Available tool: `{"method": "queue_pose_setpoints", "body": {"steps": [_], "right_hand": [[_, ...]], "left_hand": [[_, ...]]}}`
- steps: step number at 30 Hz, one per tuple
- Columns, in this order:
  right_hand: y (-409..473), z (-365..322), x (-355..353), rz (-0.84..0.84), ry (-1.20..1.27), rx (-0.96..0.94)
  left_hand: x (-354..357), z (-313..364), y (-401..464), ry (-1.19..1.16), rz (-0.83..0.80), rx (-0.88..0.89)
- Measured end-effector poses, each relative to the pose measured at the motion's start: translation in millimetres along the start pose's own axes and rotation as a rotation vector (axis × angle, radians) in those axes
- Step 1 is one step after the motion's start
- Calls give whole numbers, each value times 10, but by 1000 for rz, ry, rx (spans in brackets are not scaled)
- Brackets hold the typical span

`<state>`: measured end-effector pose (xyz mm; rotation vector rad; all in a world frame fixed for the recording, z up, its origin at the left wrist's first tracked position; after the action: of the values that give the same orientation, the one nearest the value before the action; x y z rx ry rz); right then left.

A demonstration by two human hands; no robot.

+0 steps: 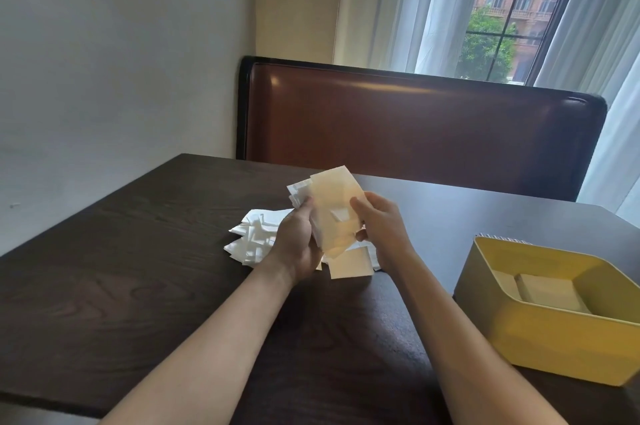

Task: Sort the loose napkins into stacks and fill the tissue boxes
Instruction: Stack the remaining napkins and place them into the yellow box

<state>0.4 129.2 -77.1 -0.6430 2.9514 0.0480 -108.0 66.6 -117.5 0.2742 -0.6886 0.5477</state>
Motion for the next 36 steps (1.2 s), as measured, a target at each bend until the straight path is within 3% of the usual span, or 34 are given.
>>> {"method": "queue_pose_setpoints", "body": {"steps": [5,8,14,21,26,30,36], "right_hand": [[49,48,-177,217,40,-2],[52,52,-256,240,219,26],[-20,-58,-139,-41,552,47],[-109,67,113,-98,50,130],[-85,34,86,-110,-16,115],[-2,-53,-152,26,-55,80],[-71,109,-193,-148,-387,97]], "left_hand": [[-73,20,24,-13,106,-5],[-112,30,29,-42,156,-11],[-120,44,13,-70,177,-2],[-20,-20,25,4,-15,57],[-72,-13,34,46,66,87],[-175,148,68,37,215,121],[-231,227,87,67,242,135]]}}
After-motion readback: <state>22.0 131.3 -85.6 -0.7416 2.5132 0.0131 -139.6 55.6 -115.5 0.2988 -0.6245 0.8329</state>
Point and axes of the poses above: each hand's wrist, its own y-axis towards the middle knuckle, its own x-axis out of the palm, z = x × y, the point moved 5 cm from there along y, towards the middle knuckle, and after that the axes turned 14 degrees about x, right-handed, at the moved point
